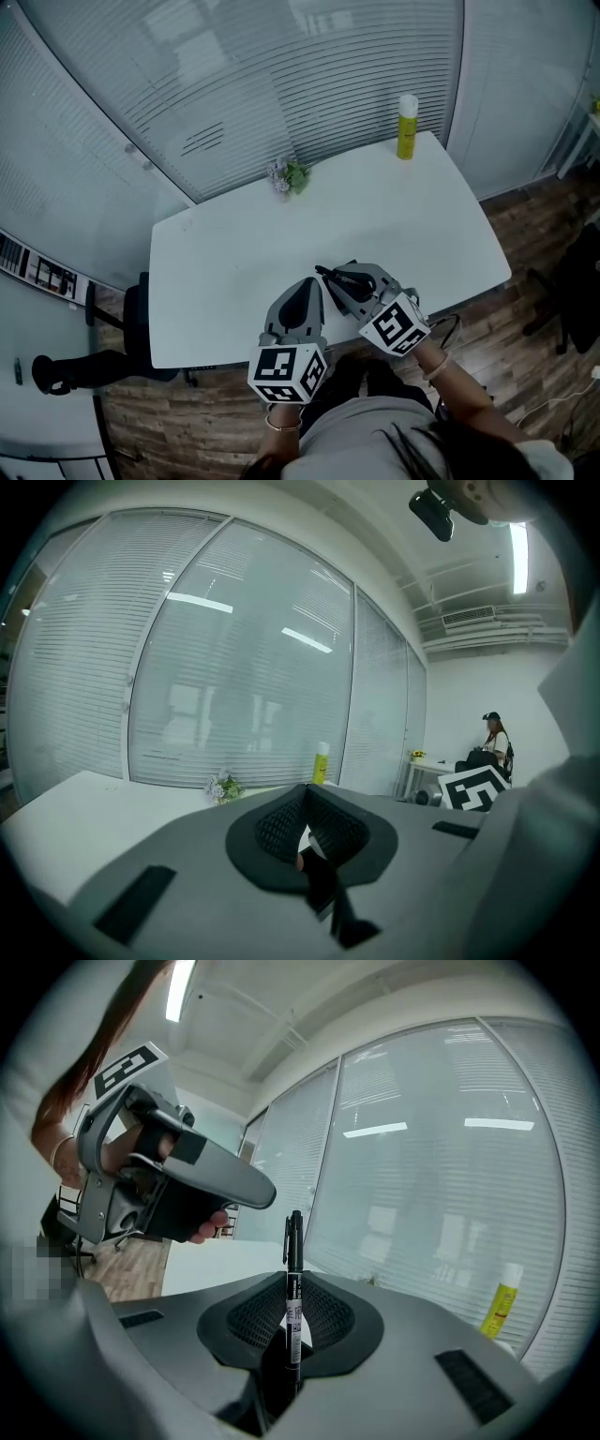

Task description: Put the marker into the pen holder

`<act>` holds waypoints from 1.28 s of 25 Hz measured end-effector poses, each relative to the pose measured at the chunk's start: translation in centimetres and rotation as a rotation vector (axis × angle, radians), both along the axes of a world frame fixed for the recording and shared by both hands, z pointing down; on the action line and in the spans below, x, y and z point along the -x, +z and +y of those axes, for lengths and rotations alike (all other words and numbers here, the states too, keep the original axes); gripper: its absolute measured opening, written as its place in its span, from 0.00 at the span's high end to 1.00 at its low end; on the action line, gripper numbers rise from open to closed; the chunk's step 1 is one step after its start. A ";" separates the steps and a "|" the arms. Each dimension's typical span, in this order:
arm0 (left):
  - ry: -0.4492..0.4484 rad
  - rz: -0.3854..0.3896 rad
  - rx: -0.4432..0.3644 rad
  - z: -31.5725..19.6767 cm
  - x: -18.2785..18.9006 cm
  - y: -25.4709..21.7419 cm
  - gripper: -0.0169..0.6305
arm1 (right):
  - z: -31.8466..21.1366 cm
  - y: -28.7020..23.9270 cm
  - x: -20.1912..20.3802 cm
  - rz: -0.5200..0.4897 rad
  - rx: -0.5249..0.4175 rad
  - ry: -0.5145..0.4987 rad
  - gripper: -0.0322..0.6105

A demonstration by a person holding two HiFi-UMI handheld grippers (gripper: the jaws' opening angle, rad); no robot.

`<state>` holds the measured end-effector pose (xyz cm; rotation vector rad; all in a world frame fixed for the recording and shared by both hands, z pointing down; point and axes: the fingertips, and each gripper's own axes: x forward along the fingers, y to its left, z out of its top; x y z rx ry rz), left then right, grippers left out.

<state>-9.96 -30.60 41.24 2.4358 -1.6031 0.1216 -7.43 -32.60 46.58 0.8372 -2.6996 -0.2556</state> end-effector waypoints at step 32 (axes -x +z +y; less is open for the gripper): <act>0.065 0.073 0.017 -1.0 2.6 0.8 0.95 | -1.5 6.9 1.0 0.268 0.167 0.067 0.84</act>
